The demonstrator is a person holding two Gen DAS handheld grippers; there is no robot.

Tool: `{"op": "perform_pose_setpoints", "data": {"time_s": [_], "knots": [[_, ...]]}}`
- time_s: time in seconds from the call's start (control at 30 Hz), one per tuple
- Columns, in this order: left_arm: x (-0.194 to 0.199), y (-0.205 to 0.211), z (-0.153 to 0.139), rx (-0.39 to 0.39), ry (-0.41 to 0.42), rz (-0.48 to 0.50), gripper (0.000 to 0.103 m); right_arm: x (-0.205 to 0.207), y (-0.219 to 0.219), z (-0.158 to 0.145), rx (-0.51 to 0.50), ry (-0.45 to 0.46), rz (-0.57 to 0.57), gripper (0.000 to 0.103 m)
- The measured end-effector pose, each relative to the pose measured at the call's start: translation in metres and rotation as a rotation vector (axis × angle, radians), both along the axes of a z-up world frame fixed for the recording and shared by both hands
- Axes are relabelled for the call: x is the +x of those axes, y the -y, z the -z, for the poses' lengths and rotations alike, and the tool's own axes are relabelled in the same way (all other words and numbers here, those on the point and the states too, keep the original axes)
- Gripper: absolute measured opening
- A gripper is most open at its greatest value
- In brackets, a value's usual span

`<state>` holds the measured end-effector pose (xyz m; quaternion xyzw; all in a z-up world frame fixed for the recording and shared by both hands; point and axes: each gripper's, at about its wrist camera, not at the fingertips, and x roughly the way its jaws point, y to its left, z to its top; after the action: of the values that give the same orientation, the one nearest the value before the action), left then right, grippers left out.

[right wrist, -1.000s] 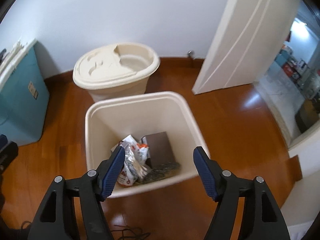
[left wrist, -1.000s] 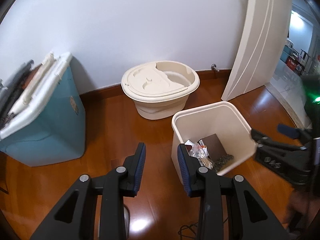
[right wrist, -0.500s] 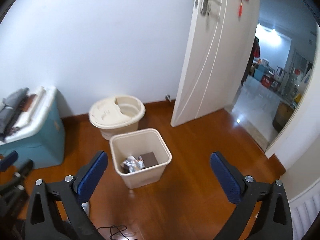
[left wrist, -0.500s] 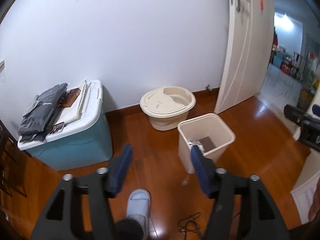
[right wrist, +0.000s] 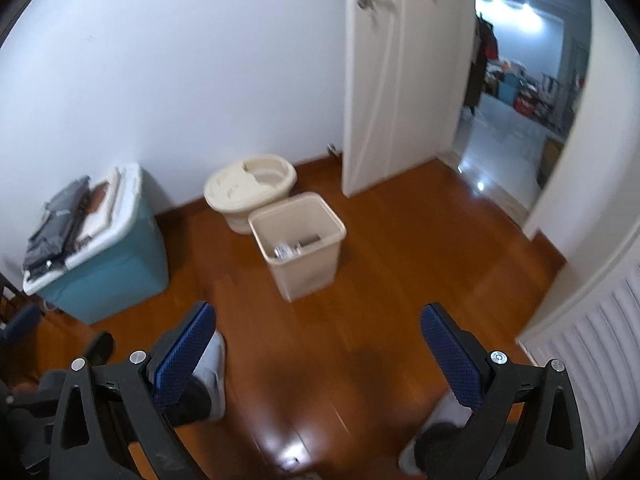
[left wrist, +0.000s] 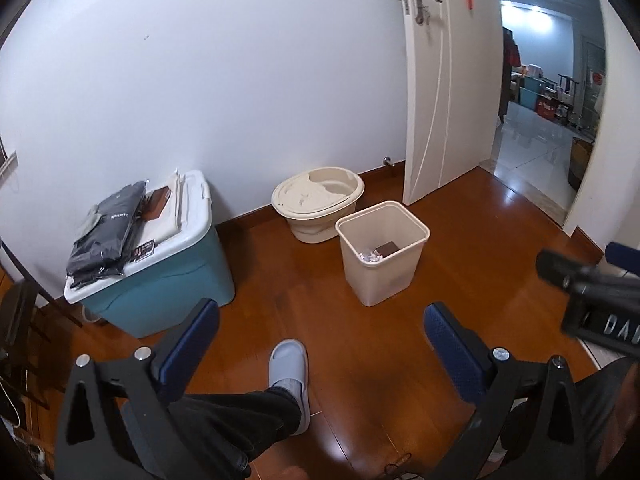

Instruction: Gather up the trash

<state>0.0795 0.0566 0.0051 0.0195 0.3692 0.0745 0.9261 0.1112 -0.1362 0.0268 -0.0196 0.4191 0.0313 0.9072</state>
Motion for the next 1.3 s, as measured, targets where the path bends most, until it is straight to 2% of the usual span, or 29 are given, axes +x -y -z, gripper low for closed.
{"op": "perform_pose_setpoints", "data": {"time_s": [0.2,0.53,0.9,1.3], "knots": [[-0.009,0.010,-0.001,-0.097,-0.011,0.051,0.103,-0.029,0.010,0.001,-0.026,0.018,0.025,0.103],[-0.023,0.002,-0.004,-0.021,0.019,-0.030,0.103,-0.039,0.010,-0.010,-0.052,0.038,0.059,0.103],[-0.021,-0.007,-0.001,-0.070,-0.008,-0.049,0.103,-0.037,0.004,-0.003,-0.069,0.014,0.046,0.103],[-0.022,-0.002,-0.003,-0.073,-0.004,-0.039,0.103,-0.034,0.004,-0.005,-0.075,0.016,0.056,0.103]]}}
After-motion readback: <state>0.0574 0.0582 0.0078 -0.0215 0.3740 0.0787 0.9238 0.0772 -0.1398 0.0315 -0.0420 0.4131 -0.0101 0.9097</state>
